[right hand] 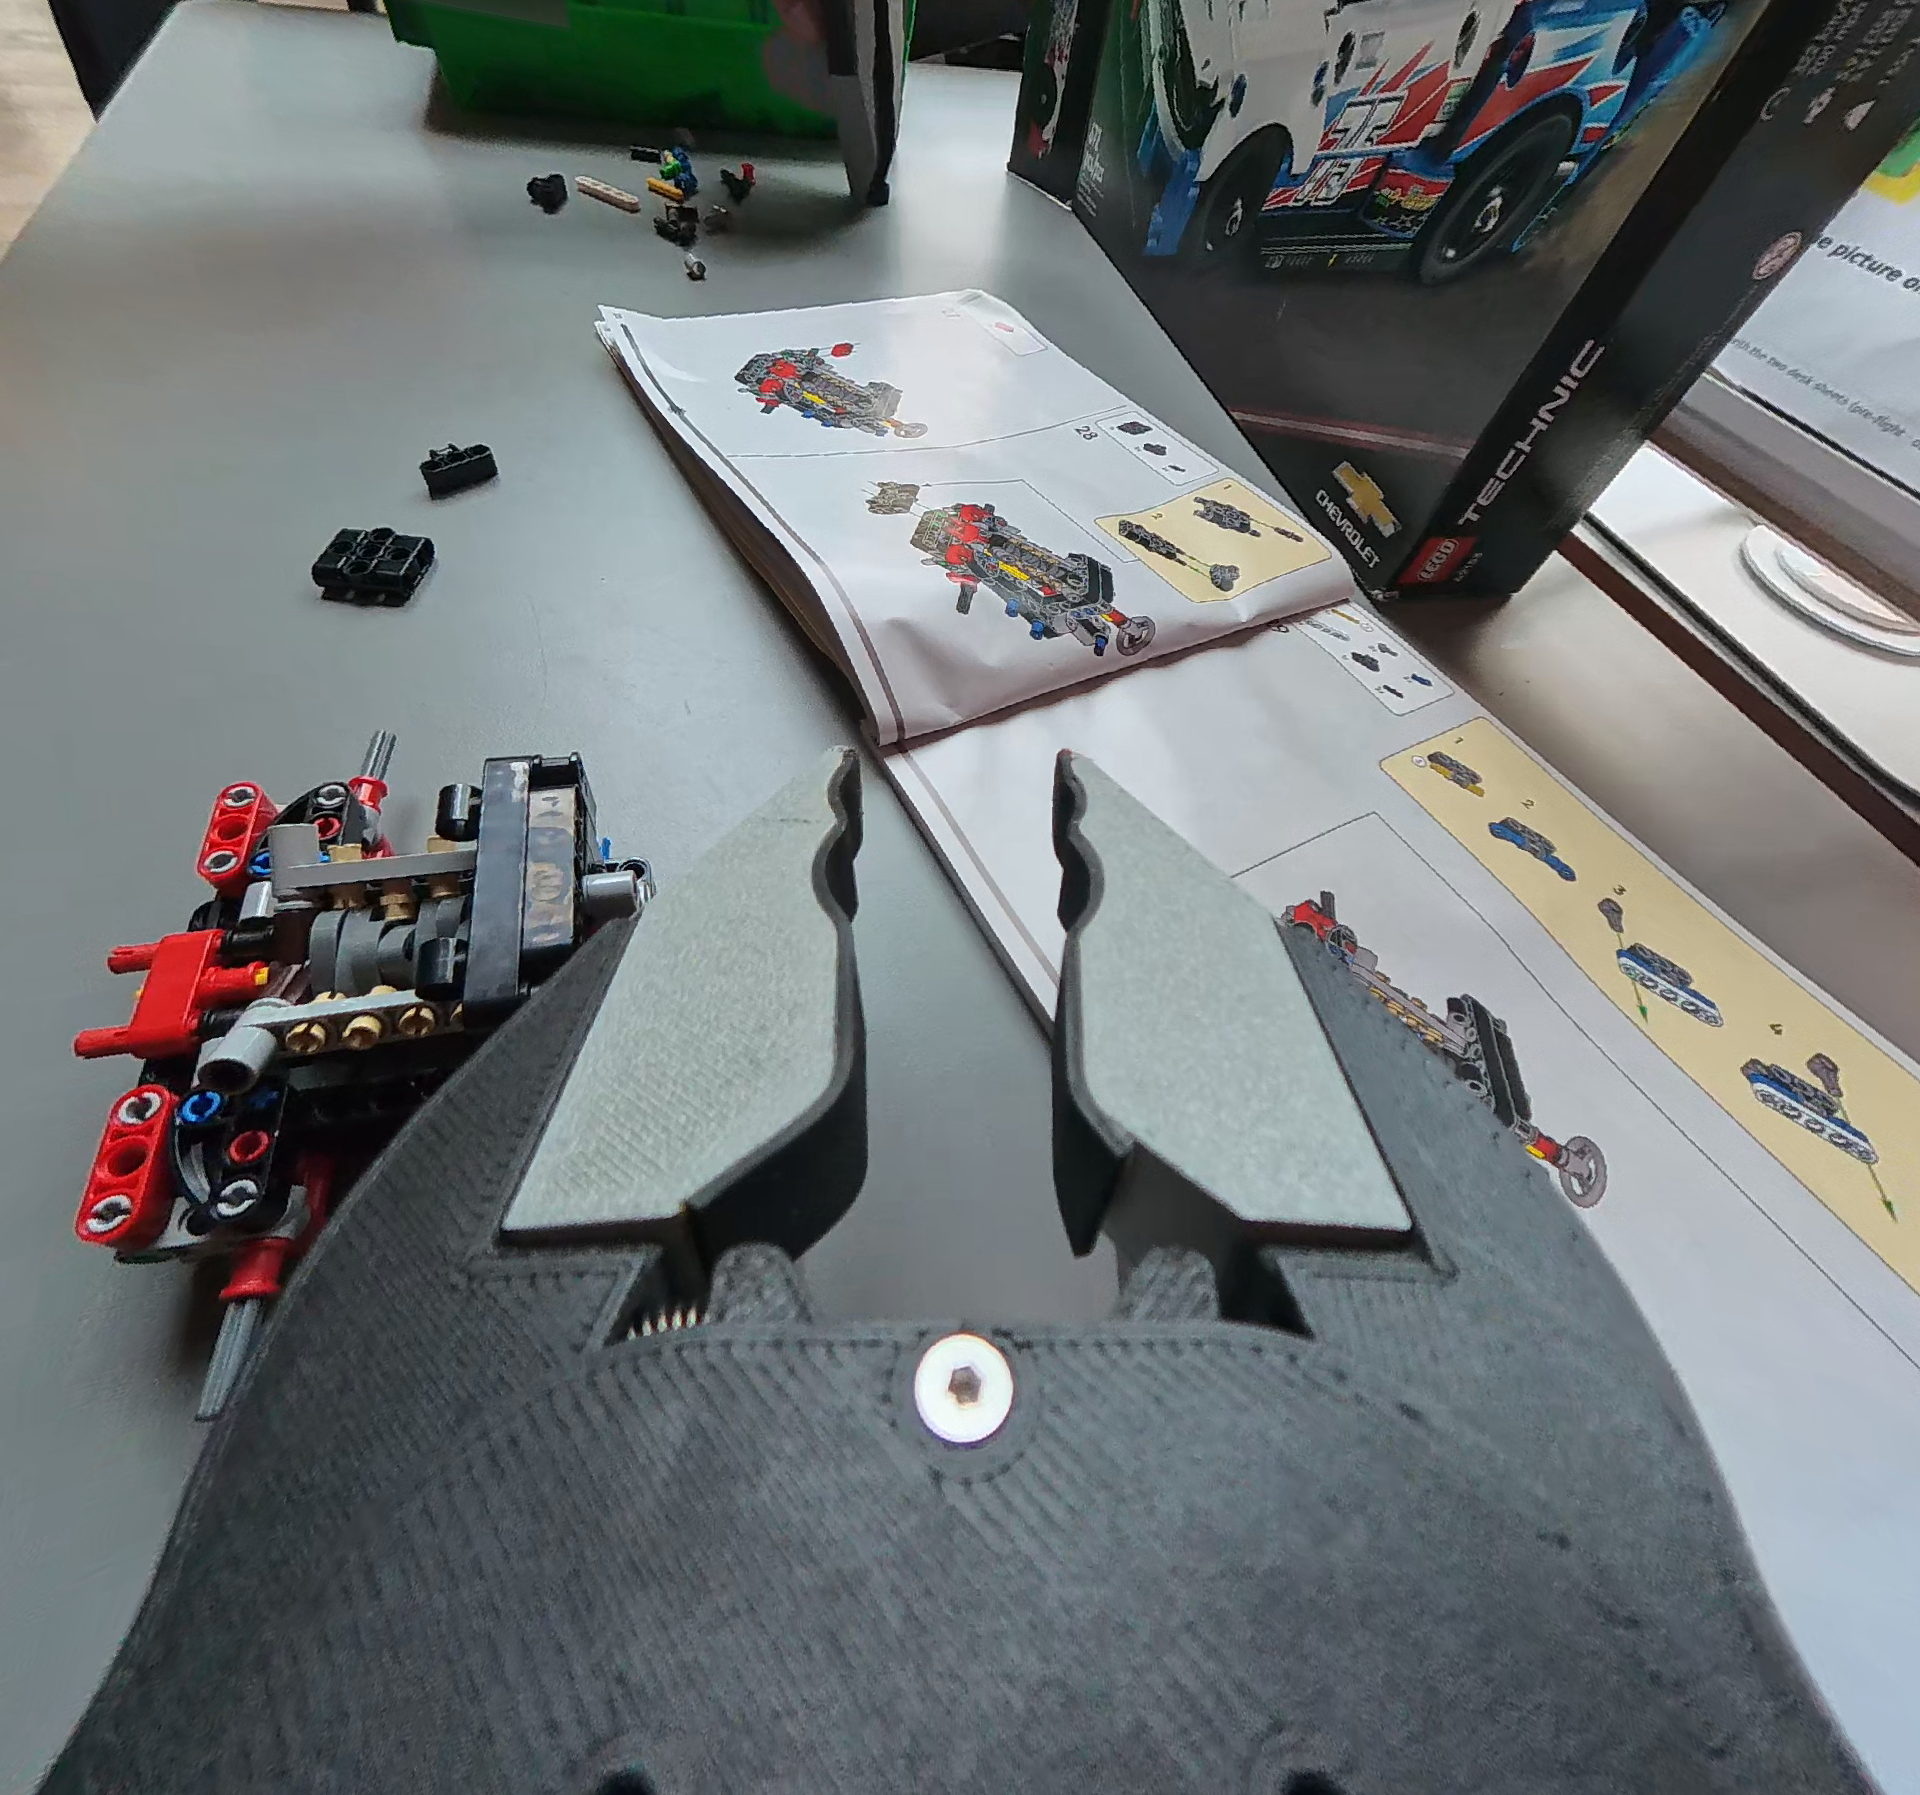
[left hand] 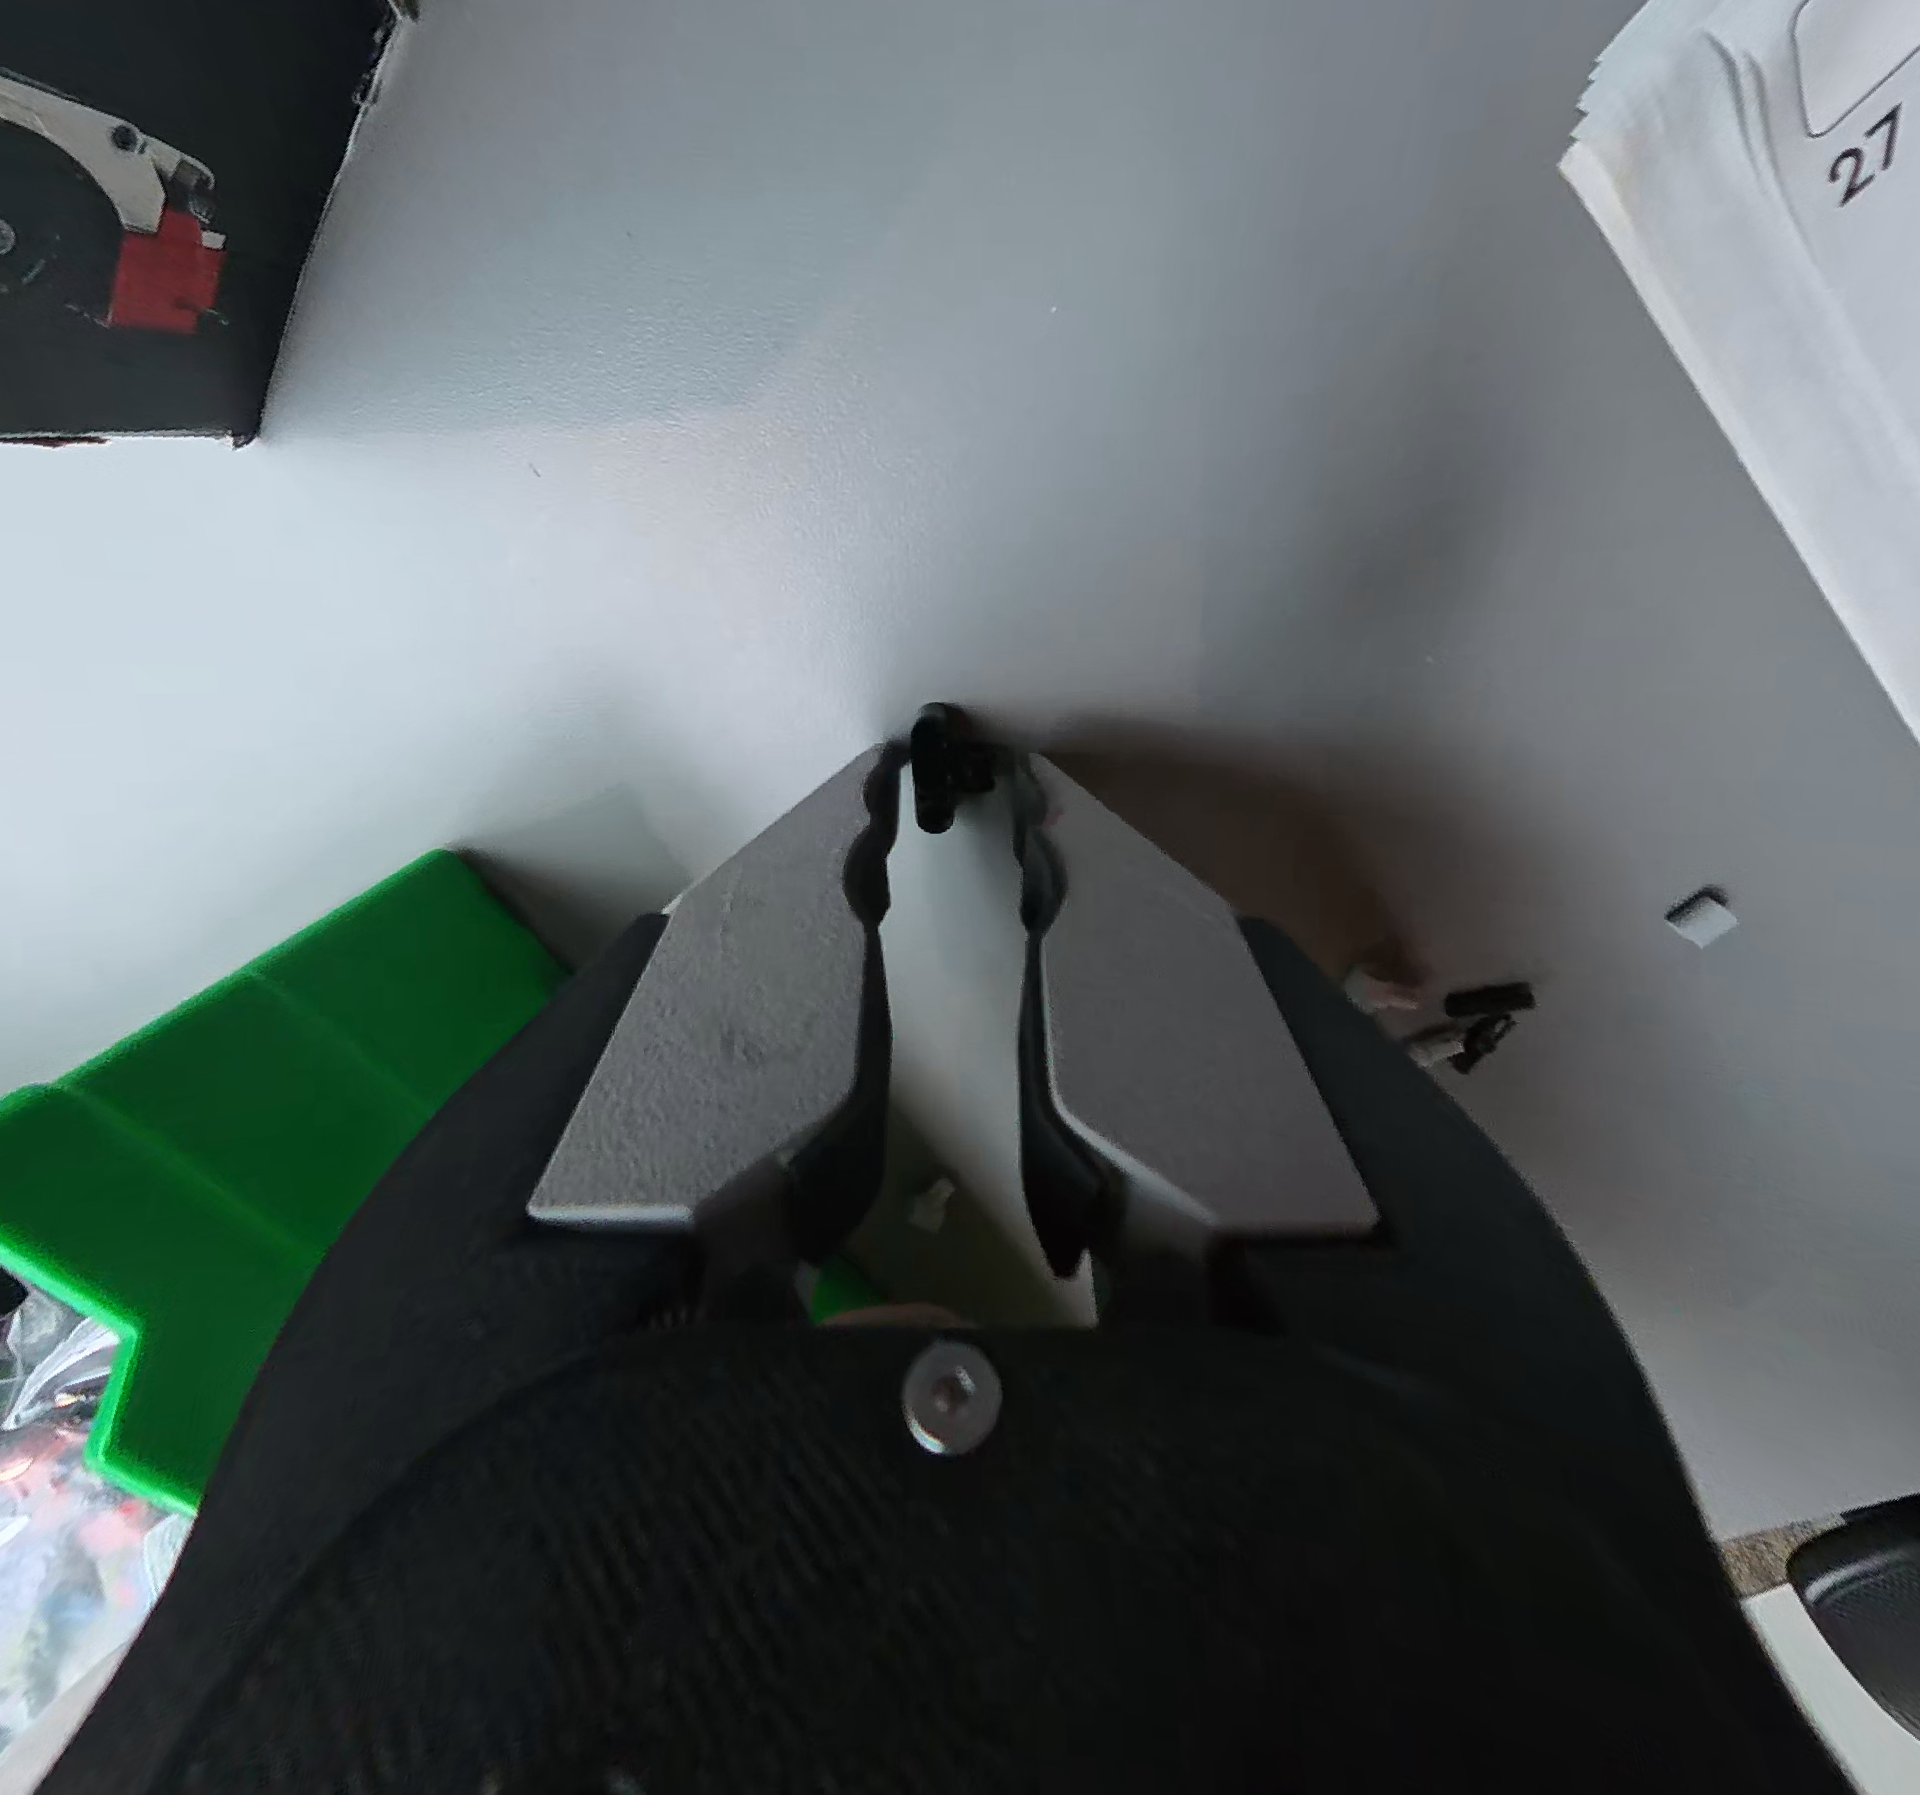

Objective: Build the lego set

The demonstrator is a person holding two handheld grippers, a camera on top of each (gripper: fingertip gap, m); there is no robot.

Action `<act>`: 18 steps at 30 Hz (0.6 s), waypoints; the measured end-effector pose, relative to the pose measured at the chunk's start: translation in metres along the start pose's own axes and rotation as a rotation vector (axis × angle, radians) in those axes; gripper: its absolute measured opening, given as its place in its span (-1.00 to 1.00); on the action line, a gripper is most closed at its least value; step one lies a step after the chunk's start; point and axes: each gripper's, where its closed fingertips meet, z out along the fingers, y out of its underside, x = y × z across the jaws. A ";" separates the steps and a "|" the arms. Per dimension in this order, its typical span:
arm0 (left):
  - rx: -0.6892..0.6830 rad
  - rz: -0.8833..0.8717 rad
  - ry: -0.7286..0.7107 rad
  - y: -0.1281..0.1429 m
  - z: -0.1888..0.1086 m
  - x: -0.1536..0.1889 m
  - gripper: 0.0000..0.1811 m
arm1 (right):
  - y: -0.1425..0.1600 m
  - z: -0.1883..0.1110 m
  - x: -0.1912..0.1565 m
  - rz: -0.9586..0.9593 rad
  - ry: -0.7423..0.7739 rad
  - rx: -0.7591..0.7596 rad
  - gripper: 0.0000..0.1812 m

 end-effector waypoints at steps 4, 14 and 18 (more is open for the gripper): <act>-0.005 0.001 -0.003 0.001 0.000 -0.001 -0.82 | 0.000 0.000 0.000 0.000 0.000 0.000 -0.63; 0.106 0.196 0.008 -0.031 -0.074 0.085 -0.85 | 0.001 0.000 -0.002 -0.008 -0.004 -0.005 -0.64; 0.160 0.467 0.031 -0.041 -0.093 0.216 -0.86 | 0.000 0.000 -0.005 -0.014 -0.016 -0.004 -0.65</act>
